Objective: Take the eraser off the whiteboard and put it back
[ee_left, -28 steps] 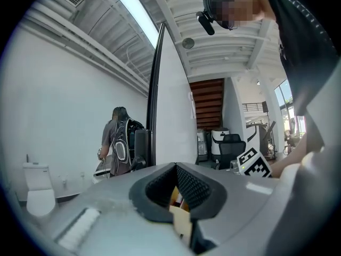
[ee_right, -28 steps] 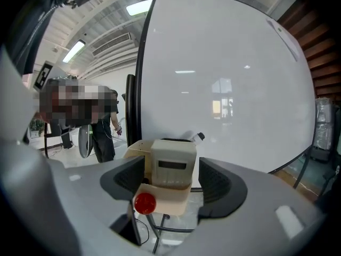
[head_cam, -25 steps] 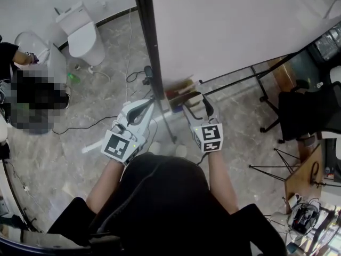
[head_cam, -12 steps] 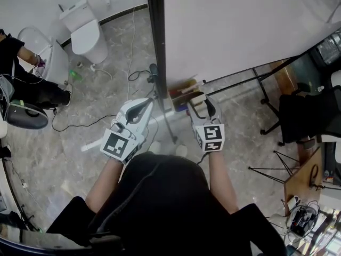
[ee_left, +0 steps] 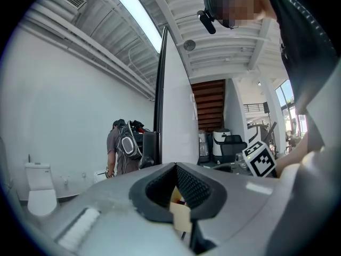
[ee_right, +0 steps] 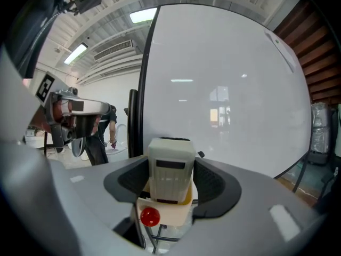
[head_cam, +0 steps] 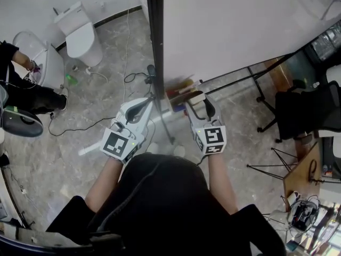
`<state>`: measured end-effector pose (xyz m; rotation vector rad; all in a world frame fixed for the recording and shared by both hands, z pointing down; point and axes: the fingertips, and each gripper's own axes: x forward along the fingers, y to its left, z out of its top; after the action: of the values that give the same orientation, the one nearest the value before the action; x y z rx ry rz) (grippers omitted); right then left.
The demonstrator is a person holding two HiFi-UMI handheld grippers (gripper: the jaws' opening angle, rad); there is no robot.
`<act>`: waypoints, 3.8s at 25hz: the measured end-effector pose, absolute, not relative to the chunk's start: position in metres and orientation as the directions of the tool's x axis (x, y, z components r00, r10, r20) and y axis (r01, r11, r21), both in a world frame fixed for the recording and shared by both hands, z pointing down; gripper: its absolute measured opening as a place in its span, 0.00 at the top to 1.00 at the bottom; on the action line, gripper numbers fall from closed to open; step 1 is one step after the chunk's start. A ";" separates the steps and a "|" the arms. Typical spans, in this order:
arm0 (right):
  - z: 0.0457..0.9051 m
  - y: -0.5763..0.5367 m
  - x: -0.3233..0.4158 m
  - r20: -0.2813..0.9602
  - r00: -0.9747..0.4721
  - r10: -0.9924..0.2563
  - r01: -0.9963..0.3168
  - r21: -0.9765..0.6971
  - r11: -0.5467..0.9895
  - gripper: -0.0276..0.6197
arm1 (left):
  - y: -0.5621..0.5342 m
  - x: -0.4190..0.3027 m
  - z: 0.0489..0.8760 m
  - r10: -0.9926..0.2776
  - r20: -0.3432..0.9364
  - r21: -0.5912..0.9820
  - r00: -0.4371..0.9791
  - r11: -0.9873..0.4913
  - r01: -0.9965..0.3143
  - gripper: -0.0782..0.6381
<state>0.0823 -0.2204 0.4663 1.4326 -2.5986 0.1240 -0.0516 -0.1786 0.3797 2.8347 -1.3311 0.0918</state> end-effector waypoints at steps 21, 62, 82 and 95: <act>0.355 -0.180 0.110 -0.031 -0.470 -0.882 -0.882 0.021 0.470 0.55 | -0.192 -0.005 0.377 -0.646 0.044 -0.033 0.762 -0.764 -0.645 0.88; 0.349 -0.160 0.110 -0.041 -0.456 -0.889 -0.890 0.030 0.455 0.55 | -0.186 0.003 0.371 -0.627 0.015 -0.077 0.779 -0.777 -0.625 0.88; 0.381 -0.176 0.104 0.029 -0.463 -0.886 -0.886 0.014 0.464 0.55 | -0.181 -0.011 0.374 -0.658 0.016 -0.055 0.753 -0.752 -0.656 0.88; 0.421 -0.203 0.099 0.105 -0.481 -0.870 -0.876 -0.009 0.483 0.55 | -0.193 -0.018 0.387 -0.684 0.048 -0.052 0.728 -0.729 -0.682 0.88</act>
<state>0.0987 -0.2031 0.4208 1.5520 -2.6300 0.0941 -0.0176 -0.1929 0.3868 2.9487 -1.1667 0.1007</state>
